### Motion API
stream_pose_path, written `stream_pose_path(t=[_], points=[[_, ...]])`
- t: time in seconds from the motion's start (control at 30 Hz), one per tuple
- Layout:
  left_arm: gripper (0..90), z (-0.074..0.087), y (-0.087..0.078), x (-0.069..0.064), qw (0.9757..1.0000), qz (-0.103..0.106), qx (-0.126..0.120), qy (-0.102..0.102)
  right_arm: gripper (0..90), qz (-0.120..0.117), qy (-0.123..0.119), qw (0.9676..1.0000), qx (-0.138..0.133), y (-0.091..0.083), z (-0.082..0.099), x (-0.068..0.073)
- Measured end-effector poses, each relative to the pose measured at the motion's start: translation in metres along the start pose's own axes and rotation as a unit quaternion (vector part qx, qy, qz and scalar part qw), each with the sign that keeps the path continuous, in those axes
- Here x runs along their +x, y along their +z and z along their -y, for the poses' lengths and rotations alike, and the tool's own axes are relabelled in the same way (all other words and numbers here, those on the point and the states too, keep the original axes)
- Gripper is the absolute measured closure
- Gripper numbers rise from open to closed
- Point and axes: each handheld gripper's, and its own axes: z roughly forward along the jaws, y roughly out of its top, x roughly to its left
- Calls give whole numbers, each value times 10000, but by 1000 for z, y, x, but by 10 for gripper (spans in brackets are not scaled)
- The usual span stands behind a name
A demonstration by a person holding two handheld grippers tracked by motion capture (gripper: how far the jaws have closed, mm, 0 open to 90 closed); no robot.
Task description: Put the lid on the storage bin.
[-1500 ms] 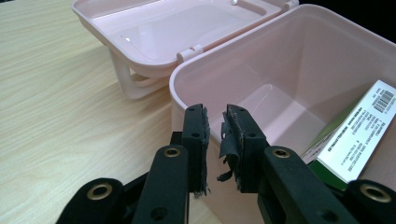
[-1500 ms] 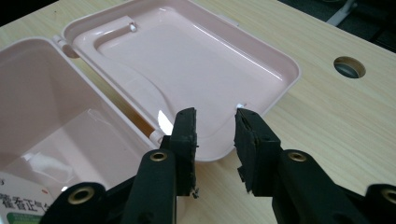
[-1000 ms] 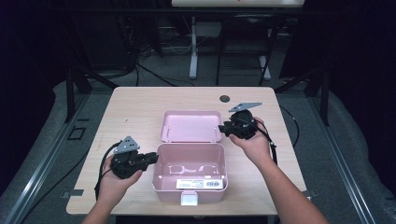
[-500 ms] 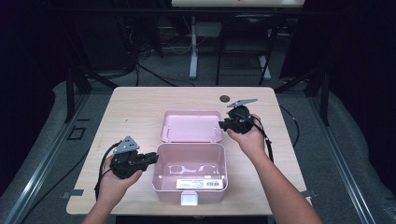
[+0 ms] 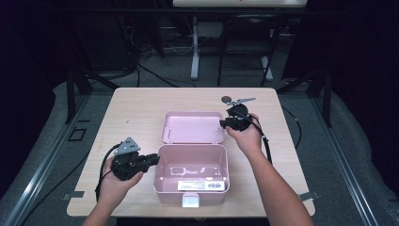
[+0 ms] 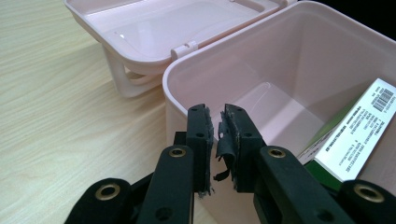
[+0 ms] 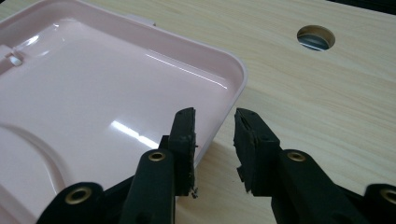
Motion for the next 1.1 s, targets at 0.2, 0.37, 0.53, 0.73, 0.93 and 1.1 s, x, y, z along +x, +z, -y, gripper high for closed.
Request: stream_pose_path(t=[0.2,0.37,0.53,0.73,0.93,1.1], points=[[809,0,0,0,10000,1,-1,-4,708,208,78,9998,16,8,-1,0],[810,0,0,0,10000,5,-28,-40,719,273,168,9995,28,17,-2,2],[810,0,0,0,10000,18,-8,-40,727,382,229,9990,54,25,-3,3],[810,0,0,0,10000,20,-19,-48,731,397,438,9982,48,31,-5,0],[811,0,0,0,10000,11,-9,-43,726,518,440,9975,169,33,-8,3],[811,0,0,0,10000,10,-11,-48,730,654,380,9968,255,37,-8,8]])
